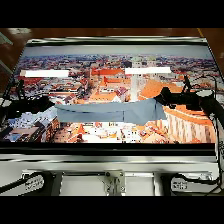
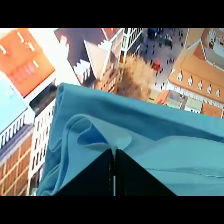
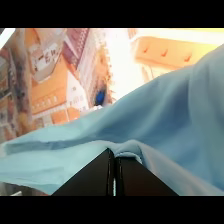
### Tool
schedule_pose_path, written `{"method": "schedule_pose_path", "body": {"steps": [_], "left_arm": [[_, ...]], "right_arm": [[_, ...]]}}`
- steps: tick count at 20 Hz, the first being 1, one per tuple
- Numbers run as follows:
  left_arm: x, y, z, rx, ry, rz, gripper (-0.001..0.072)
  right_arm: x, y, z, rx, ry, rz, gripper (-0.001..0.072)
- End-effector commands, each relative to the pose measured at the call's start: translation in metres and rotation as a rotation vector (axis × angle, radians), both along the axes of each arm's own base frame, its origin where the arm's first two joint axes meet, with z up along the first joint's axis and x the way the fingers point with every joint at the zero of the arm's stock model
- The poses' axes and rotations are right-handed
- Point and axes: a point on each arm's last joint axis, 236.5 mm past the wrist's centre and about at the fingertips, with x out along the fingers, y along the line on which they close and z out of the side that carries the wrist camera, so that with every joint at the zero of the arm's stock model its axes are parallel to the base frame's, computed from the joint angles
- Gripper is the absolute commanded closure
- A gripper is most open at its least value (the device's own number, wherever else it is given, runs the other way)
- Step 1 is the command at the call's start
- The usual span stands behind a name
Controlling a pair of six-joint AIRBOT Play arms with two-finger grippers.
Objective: Fold the shirts.
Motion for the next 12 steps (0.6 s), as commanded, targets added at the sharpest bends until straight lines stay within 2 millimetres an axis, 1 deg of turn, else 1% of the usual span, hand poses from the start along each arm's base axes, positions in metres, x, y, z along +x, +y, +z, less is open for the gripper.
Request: {"method": "schedule_pose_path", "body": {"steps": [1, 3, 5, 6, 7, 8, 9, 10, 11, 12], "left_arm": [[0.011, 0.003, -0.014, -0.005, 0.024, 0.011, 0.0674], [0.009, 0.001, -0.025, -0.017, 0.055, 0.005, 0.0674], [0.002, -0.006, -0.038, -0.041, 0.103, -0.017, 0.0674], [-0.004, -0.013, -0.045, -0.059, 0.135, -0.042, 0.0674], [-0.01, -0.021, -0.05, -0.078, 0.167, -0.07, 0.0669], [-0.017, -0.029, -0.054, -0.089, 0.188, -0.108, 0.054], [-0.021, -0.033, -0.055, -0.092, 0.195, -0.136, 0.0279], [-0.023, -0.032, -0.053, -0.088, 0.2, -0.151, 0.0052], [-0.025, -0.029, -0.047, -0.082, 0.206, -0.172, 0.0041], [-0.026, -0.025, -0.041, -0.083, 0.212, -0.186, 0.0041]], "right_arm": [[0.003, -0.013, -0.032, -0.066, 0.053, 0.0, 0.0643], [-0.002, -0.026, -0.045, -0.13, 0.09, -0.01, 0.0643], [-0.005, -0.03, -0.05, -0.156, 0.108, -0.013, 0.0642], [-0.006, -0.03, -0.051, -0.163, 0.108, -0.005, 0.0611], [-0.006, -0.029, -0.05, -0.165, 0.101, 0.005, 0.0448], [-0.004, -0.027, -0.048, -0.159, 0.085, 0.013, 0.0208], [-0.003, -0.026, -0.045, -0.154, 0.065, 0.026, 0.0119], [-0.005, -0.026, -0.037, -0.144, 0.048, 0.061, 0.0118], [-0.009, -0.028, -0.028, -0.16, 0.017, 0.124, 0.0118], [-0.018, -0.034, -0.018, -0.19, -0.014, 0.205, 0.0031]]}}
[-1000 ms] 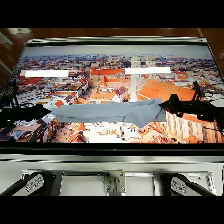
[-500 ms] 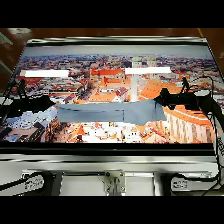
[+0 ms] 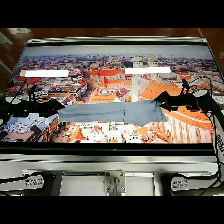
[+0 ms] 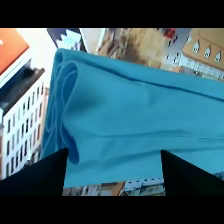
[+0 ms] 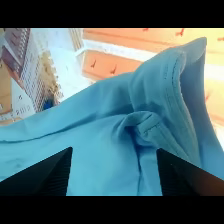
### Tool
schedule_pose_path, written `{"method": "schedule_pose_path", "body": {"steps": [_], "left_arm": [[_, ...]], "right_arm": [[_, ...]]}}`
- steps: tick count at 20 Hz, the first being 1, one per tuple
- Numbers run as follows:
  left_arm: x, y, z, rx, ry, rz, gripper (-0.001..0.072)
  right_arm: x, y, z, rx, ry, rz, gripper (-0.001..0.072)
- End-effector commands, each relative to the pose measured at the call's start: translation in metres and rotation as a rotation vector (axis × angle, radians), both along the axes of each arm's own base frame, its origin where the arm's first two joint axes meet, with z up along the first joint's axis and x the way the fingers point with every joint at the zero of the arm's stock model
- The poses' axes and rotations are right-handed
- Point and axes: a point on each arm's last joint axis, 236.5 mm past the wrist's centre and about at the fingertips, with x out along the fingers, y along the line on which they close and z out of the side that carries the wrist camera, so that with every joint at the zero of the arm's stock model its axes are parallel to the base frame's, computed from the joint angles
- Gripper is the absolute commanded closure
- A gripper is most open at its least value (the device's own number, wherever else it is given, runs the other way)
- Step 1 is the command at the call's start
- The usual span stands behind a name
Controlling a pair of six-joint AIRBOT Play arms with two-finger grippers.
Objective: Fold the shirts.
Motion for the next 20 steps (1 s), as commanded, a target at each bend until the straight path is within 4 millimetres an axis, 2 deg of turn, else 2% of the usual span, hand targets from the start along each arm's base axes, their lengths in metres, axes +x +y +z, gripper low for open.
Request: {"method": "schedule_pose_path", "body": {"steps": [1, 3, 4, 6, 7, 11, 14, 16, 18, 19, 20], "left_arm": [[-0.012, 0.003, 0.014, -0.028, 0.055, -0.065, 0.0043], [-0.008, 0.011, 0.035, -0.059, 0.069, -0.046, 0.0055], [-0.006, 0.013, 0.045, -0.067, 0.066, -0.047, 0.0055], [-0.003, 0.011, 0.063, -0.063, 0.034, -0.066, 0.0056], [-0.002, 0.01, 0.071, -0.056, 0.013, -0.07, 0.0056], [-0.004, 0.001, 0.102, -0.033, -0.065, -0.089, 0.0056], [-0.005, -0.008, 0.12, -0.038, -0.108, -0.1, 0.0056], [-0.004, -0.022, 0.128, -0.069, -0.129, -0.115, 0.0056], [-0.003, -0.044, 0.136, -0.096, -0.167, -0.177, 0.0056], [-0.003, -0.054, 0.138, -0.102, -0.177, -0.202, 0.0056], [-0.004, -0.064, 0.138, -0.103, -0.181, -0.223, 0.0056]], "right_arm": [[-0.021, -0.018, 0.02, -0.076, -0.045, 0.176, 0.0023], [-0.035, -0.057, 0.018, -0.158, 0.012, 0.12, 0.0024], [-0.044, -0.068, 0.013, -0.157, 0.057, 0.092, 0.0023], [-0.054, -0.07, 0.001, -0.12, 0.114, 0.085, 0.0024], [-0.056, -0.066, -0.005, -0.092, 0.137, 0.09, 0.0024], [-0.048, -0.02, -0.03, 0.05, 0.162, 0.143, 0.0023], [-0.043, 0.001, -0.05, 0.046, 0.178, 0.168, 0.0024], [-0.04, 0.013, -0.059, 0.037, 0.189, 0.167, 0.0032], [-0.038, 0.02, -0.06, 0.031, 0.188, 0.176, 0.0044], [-0.039, 0.022, -0.059, 0.038, 0.192, 0.179, 0.0257], [-0.041, 0.022, -0.059, 0.042, 0.197, 0.182, 0.0521]]}}
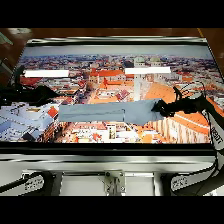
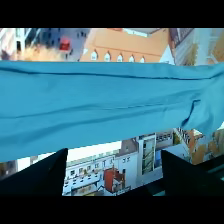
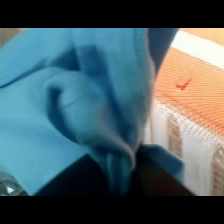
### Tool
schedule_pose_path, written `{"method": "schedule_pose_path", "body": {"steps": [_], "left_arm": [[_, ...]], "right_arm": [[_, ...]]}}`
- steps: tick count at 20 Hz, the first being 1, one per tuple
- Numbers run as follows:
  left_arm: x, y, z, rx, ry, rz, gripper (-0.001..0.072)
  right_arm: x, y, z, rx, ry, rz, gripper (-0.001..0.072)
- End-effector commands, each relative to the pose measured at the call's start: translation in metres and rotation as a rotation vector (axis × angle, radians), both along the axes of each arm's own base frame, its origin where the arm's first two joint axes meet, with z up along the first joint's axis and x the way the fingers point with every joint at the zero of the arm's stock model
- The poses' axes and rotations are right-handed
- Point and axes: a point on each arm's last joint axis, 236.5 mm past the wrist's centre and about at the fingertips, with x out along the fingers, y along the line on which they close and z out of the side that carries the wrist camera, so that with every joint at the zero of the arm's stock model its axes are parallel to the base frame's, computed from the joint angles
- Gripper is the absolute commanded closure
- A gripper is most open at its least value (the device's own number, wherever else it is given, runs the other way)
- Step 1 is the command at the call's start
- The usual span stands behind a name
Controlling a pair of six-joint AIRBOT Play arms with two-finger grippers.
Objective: Fold the shirts.
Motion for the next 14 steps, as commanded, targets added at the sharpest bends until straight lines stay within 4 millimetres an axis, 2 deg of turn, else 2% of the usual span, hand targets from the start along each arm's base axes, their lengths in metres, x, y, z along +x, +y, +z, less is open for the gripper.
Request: {"method": "schedule_pose_path", "body": {"steps": [1, 2, 3, 4, 5, 8, 11, 14], "left_arm": [[0.0, -0.036, 0.01, -0.021, -0.048, -0.079, 0.0056], [-0.001, -0.047, 0.01, -0.019, -0.055, -0.1, 0.006], [-0.002, -0.06, 0.01, -0.018, -0.062, -0.122, 0.0169], [-0.004, -0.073, 0.009, -0.017, -0.066, -0.148, 0.0486], [-0.005, -0.089, 0.007, -0.013, -0.075, -0.175, 0.0667], [-0.003, -0.146, -0.014, 0.009, -0.116, -0.222, 0.0672], [-0.012, -0.212, -0.058, 0.021, -0.077, -0.26, 0.0672], [-0.029, -0.26, -0.1, 0.011, 0.004, -0.26, 0.0672]], "right_arm": [[-0.002, 0.01, -0.001, 0.022, 0.022, 0.003, 0.0638], [-0.005, 0.012, 0.004, 0.038, 0.029, 0.006, 0.0642], [-0.008, 0.016, 0.011, 0.059, 0.033, 0.016, 0.0642], [-0.014, 0.022, 0.024, 0.085, 0.036, 0.04, 0.0643], [-0.022, 0.028, 0.04, 0.105, 0.038, 0.074, 0.0643], [-0.039, 0.034, 0.089, 0.115, 0.007, 0.129, 0.0643], [-0.061, 0.035, 0.128, 0.086, 0.005, 0.153, 0.0643], [-0.083, 0.028, 0.154, 0.02, 0.005, 0.156, 0.0643]]}}
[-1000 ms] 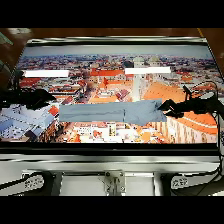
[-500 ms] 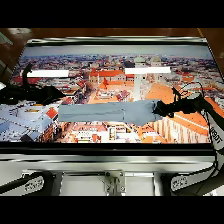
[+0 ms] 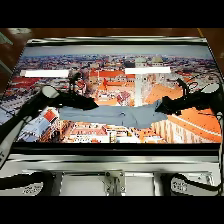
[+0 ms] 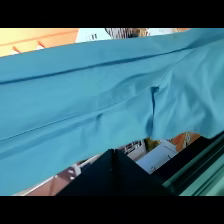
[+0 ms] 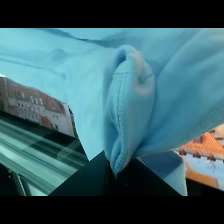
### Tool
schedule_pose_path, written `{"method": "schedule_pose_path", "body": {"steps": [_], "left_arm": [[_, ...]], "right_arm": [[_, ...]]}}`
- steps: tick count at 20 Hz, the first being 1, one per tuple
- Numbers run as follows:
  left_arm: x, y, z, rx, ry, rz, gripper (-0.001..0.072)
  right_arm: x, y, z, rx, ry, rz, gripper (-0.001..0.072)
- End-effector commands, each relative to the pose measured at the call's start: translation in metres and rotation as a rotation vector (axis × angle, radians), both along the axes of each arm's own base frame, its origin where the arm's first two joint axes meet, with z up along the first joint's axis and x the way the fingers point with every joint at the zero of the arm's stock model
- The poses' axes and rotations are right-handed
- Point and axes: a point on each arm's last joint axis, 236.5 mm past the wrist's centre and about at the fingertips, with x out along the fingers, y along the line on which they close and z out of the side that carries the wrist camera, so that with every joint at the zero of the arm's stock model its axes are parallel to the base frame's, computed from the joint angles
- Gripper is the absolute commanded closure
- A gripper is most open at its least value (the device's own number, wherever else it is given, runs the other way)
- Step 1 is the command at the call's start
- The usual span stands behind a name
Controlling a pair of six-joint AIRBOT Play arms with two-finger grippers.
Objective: Fold the shirts.
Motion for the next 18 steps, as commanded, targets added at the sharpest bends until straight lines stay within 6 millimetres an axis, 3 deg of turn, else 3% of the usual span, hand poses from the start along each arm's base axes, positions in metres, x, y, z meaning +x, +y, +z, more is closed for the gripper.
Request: {"method": "schedule_pose_path", "body": {"steps": [1, 6, 10, 13, 14, 16, 18], "left_arm": [[-0.016, -0.058, -0.043, -0.01, 0.064, 0.02, 0.0672], [-0.048, -0.113, -0.069, -0.109, 0.216, 0.052, 0.0673], [-0.091, -0.164, -0.08, -0.17, 0.319, 0.054, 0.0673], [-0.107, -0.184, -0.089, -0.217, 0.411, 0.103, 0.0673], [-0.098, -0.178, -0.087, -0.221, 0.39, 0.099, 0.0674], [-0.061, -0.154, -0.067, -0.259, 0.326, 0.12, 0.0674], [-0.009, -0.112, -0.018, -0.334, 0.218, 0.173, 0.0675]], "right_arm": [[-0.032, -0.007, 0.034, -0.075, 0.009, 0.011, 0.0643], [-0.053, -0.01, 0.07, -0.134, -0.058, -0.003, 0.0643], [-0.058, -0.009, 0.091, -0.154, -0.134, -0.026, 0.0643], [-0.06, -0.008, 0.099, -0.157, -0.162, -0.032, 0.0643], [-0.056, -0.009, 0.1, -0.16, -0.179, -0.041, 0.0643], [-0.037, -0.002, 0.111, -0.115, -0.254, -0.082, 0.0643], [-0.014, 0.015, 0.132, -0.034, -0.366, -0.112, 0.0643]]}}
